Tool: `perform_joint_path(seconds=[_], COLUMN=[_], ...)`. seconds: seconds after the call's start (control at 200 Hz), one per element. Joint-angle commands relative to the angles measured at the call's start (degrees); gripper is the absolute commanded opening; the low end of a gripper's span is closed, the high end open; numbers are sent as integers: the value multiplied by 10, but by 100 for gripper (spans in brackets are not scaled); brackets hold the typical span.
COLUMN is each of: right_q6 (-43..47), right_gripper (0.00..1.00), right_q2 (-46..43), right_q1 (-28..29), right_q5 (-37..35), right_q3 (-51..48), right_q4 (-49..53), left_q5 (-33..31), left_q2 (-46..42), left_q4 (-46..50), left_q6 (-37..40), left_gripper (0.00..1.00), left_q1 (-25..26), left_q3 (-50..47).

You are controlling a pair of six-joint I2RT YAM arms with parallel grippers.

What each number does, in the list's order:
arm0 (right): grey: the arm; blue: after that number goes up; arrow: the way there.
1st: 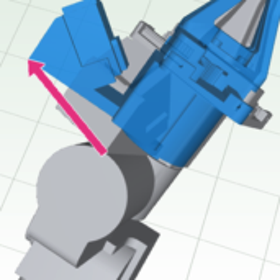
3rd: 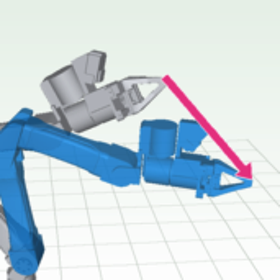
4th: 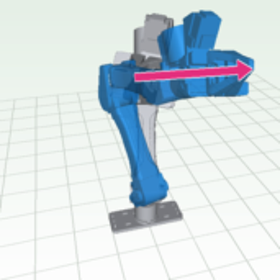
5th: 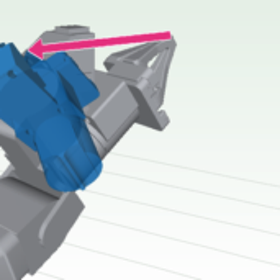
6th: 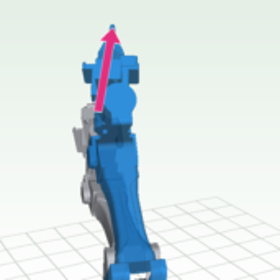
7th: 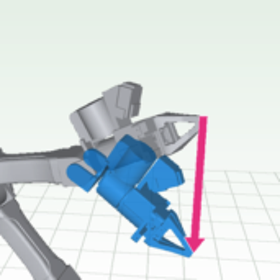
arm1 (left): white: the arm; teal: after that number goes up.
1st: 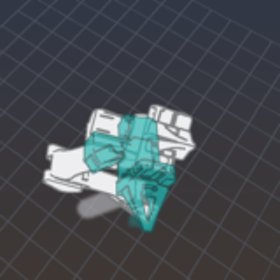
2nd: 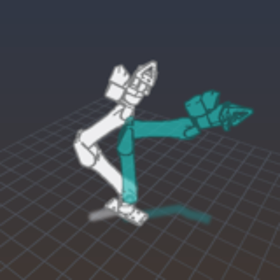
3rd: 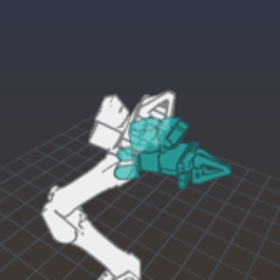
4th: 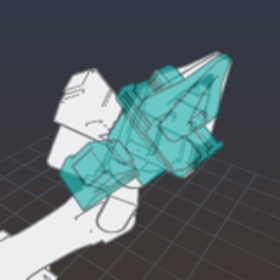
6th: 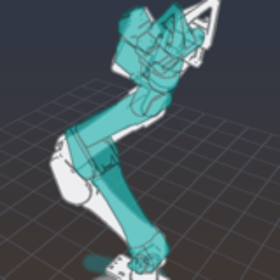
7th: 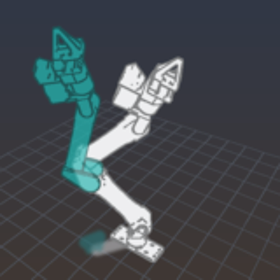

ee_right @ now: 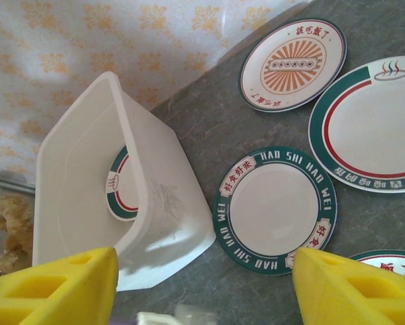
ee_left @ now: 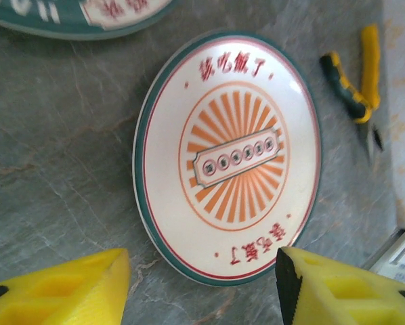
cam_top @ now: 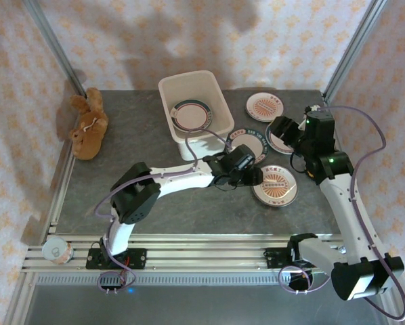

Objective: Place the plates into the plastic bin on the countertop

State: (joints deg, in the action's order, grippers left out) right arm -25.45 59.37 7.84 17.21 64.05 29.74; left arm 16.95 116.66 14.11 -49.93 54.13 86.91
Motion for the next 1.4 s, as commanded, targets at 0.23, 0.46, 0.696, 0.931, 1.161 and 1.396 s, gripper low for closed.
perform_joint_path(seconds=[0.23,0.46,0.696,0.931,1.161,1.396], right_q6=[0,-3,-3,-1,-1,-6], right_gripper=[67,65,64,63,62,60], right_q2=[-26,-29,-29,-30,-32,-31], right_q1=[-3,-6,-7,-7,-8,-7], right_q5=[0,1,1,-3,-5,-3], right_q3=[-18,-24,-31,-40,-48,-55], right_q4=[2,2,-3,-4,-6,-13], left_q5=[38,32,50,62,73,69], left_q2=[64,85,118,131,139,146], left_q4=[52,78,58,37,13,14], left_q6=[46,57,52,42,26,22], left_gripper=[59,59,58,58,55,51], left_q1=[1,-1,-1,-1,-2,-2], left_q3=[69,89,109,107,114,115])
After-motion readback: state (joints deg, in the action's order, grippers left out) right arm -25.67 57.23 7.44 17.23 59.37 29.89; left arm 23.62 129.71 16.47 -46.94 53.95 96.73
